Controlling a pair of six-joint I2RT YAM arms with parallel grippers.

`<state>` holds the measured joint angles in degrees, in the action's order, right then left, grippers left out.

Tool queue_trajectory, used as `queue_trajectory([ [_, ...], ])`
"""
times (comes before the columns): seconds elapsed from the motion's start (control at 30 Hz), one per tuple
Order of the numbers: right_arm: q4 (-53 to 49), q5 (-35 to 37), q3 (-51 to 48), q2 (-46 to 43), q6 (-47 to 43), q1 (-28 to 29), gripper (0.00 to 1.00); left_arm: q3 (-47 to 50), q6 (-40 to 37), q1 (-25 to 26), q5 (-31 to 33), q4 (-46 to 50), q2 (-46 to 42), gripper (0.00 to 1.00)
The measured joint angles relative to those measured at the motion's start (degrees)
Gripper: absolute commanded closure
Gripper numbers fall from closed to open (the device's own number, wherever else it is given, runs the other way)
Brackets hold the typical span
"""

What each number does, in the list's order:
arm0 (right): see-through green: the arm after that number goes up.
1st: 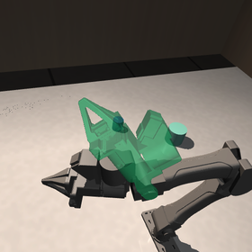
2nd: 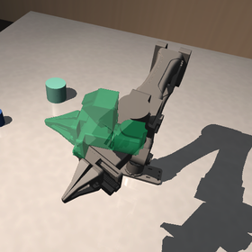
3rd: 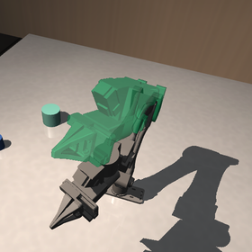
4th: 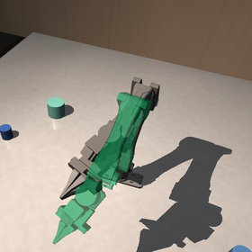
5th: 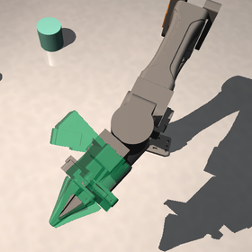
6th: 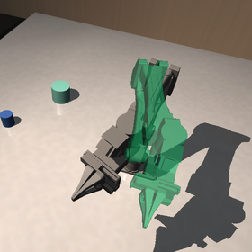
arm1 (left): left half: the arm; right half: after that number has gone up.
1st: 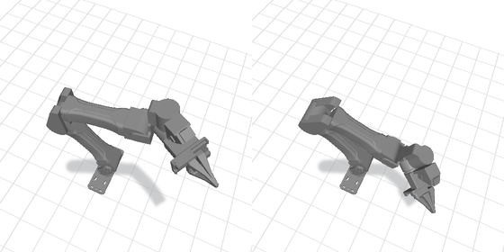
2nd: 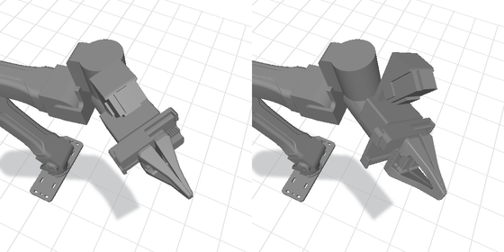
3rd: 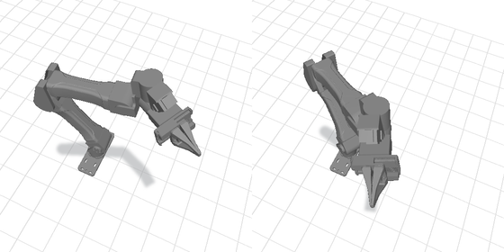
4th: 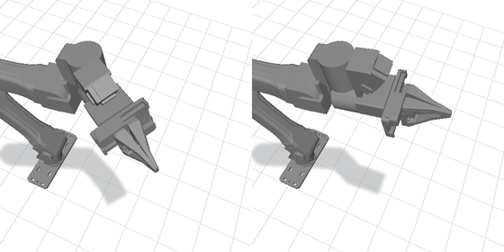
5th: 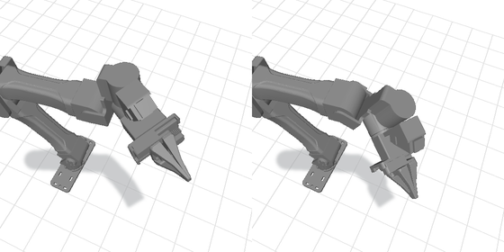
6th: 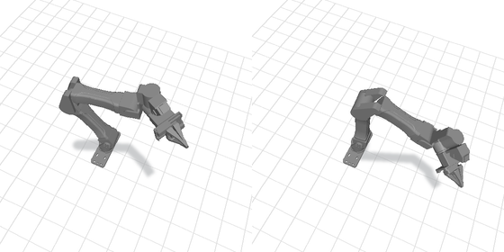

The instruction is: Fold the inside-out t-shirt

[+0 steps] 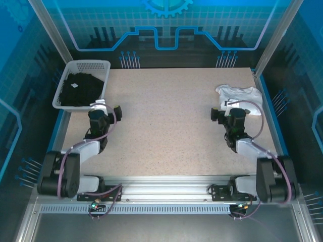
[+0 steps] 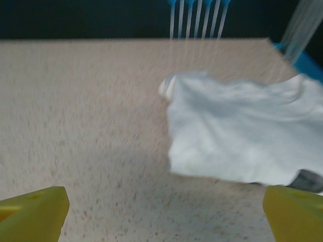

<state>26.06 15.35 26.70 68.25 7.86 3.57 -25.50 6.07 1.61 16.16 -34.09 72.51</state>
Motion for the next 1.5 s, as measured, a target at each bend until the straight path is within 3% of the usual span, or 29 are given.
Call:
queue_trajectory([
  [0.13,-8.59,2.03,1.92,-11.72,6.86,-0.94,0.01,-5.42,8.15,-0.55,-3.37,11.37,-8.74,0.01],
  [0.27,-15.65,1.11,6.03,-14.38,9.62,0.96,0.02,-9.64,16.02,0.83,-12.09,16.48,-10.86,0.01],
  [0.47,-28.15,2.4,21.07,-1.9,4.5,12.09,0.02,-18.16,17.31,12.57,-16.74,25.88,-3.98,0.01],
  [0.53,-32.26,2.32,27.36,4.7,2.75,12.92,0.04,-22.23,15.8,15.5,-17.2,29.7,-0.2,0.01],
  [0.63,-37.44,2.4,33.97,12.31,1.4,12.26,0.06,-26.84,14.43,15.96,-15.3,35.39,3.87,0.02],
  [0.73,-40.46,1.73,36.65,16.2,0.66,12.83,0.06,-27.71,14.71,12.04,-13.49,38.93,4.74,0.04],
  [0.93,-41.07,-3.06,38.82,19.71,0.44,17.88,0.06,-31.1,19.54,-9.42,-13.9,41.59,8.83,0.05],
  [1.0,-41.07,-4.07,38.97,20.55,0.46,19.26,0.06,-35.47,19.8,-13.75,-12.96,43.76,12.68,0.05],
  [1.27,-40.98,-5.77,38.77,21.03,0.46,20.0,0.05,-61.57,14.97,-17.44,-3.21,54.49,34.84,0.02],
  [1.5,-40.57,-7.02,38.77,21.03,0.46,20.0,0.04,-76.41,10.23,-21.27,2.91,62.58,49.86,0.01],
])
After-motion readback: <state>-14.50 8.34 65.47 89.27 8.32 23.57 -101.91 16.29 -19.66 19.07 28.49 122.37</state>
